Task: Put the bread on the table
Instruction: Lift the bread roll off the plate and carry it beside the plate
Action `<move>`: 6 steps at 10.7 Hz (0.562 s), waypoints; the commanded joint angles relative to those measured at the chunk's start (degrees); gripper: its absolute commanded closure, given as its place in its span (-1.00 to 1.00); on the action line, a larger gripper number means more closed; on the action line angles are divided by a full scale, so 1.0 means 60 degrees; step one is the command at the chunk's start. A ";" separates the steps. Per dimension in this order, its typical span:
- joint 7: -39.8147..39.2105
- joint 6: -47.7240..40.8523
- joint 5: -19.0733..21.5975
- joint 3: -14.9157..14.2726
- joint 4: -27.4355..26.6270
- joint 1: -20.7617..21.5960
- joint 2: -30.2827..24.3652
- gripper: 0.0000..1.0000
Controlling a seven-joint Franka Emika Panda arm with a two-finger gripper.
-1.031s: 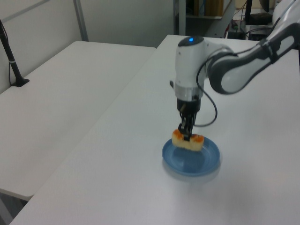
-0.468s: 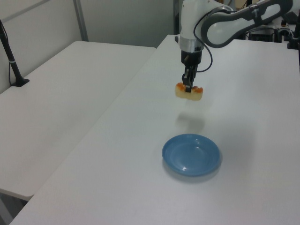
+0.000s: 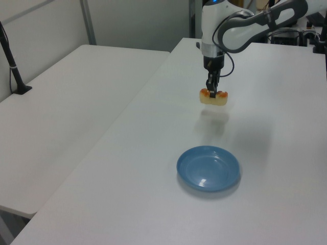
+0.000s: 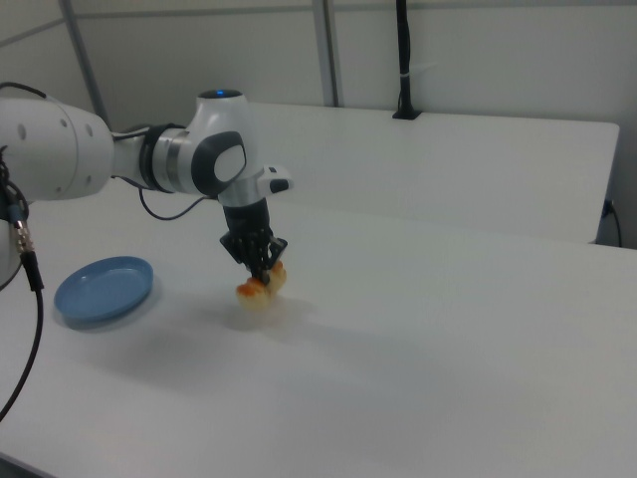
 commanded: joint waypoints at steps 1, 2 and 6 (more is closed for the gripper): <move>-0.0123 -0.0007 -0.0654 0.0027 0.0089 -0.0027 0.0604 0.72; -0.0108 -0.0007 -0.0699 0.0027 0.0089 -0.0027 0.0634 0.60; -0.0064 -0.0211 -0.0729 -0.0017 0.0104 -0.0261 0.0315 -1.00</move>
